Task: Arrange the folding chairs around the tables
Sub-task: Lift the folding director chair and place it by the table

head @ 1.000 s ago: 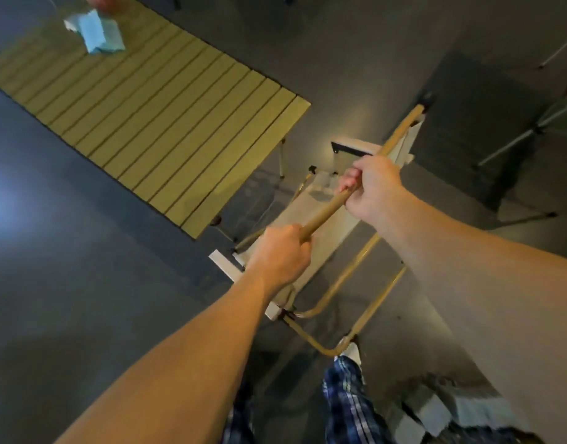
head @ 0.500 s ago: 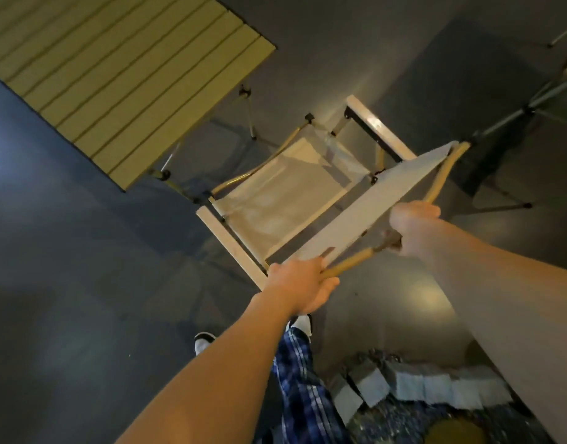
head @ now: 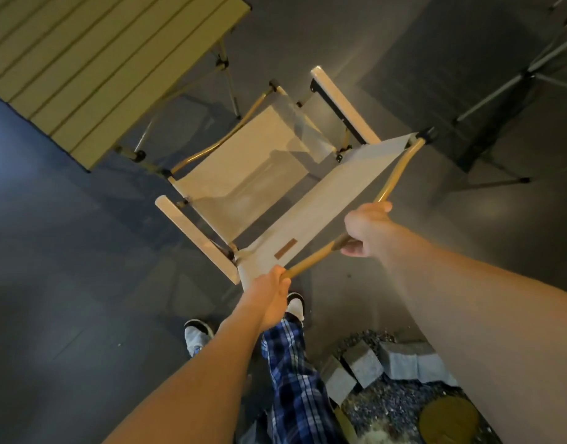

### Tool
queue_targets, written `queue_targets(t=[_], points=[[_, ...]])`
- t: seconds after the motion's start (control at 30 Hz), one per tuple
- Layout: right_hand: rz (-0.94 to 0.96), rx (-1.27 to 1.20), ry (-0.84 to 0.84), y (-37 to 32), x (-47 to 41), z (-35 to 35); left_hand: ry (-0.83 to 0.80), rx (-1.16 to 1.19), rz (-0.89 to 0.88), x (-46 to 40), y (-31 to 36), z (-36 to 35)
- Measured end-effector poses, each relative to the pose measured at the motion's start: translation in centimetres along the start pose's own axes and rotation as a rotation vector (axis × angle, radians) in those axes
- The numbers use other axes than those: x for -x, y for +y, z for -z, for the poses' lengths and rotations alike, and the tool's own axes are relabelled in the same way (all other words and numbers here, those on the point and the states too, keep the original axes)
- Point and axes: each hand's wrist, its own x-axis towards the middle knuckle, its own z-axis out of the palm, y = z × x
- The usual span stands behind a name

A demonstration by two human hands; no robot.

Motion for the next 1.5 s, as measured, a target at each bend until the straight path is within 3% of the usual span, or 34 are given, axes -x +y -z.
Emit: queue_targets(t=[0.17, 0.33, 0.47, 0.67, 0.83, 1.0, 1.17, 1.5], points=[[0.049, -0.072, -0.107, 3.0, -0.2, -1.9, 0.052, -0.044, 0.049, -0.4, -3.0, -0.3], [0.125, -0.043, 0.064, 2.8, -0.3, -2.3, 0.063, 0.039, 0.012, -0.6, -2.3, -0.7], [0.070, 0.024, 0.128, 2.9, -0.5, -1.3, 0.067, -0.037, -0.019, -0.7, -1.5, -2.8], [0.041, 0.113, 0.192, 3.2, -0.9, -1.0, -0.102, 0.059, 0.004, -1.3, -0.9, -3.2], [0.021, 0.169, 0.277, 3.2, -0.4, -0.7, -0.144, -0.195, -0.037, -1.6, 0.5, -2.3], [0.086, 0.350, 0.330, 3.0, 0.7, -1.5, -0.313, -0.325, -0.037, -1.9, 1.3, -0.9], [0.322, 0.669, 0.303, 1.1, 5.1, -5.8, -0.165, -0.156, -0.056, -0.4, -0.3, 3.2], [0.770, 0.756, -0.077, -5.7, 24.2, -23.7, 0.202, 0.092, 0.056, 10.6, -15.3, 19.1]])
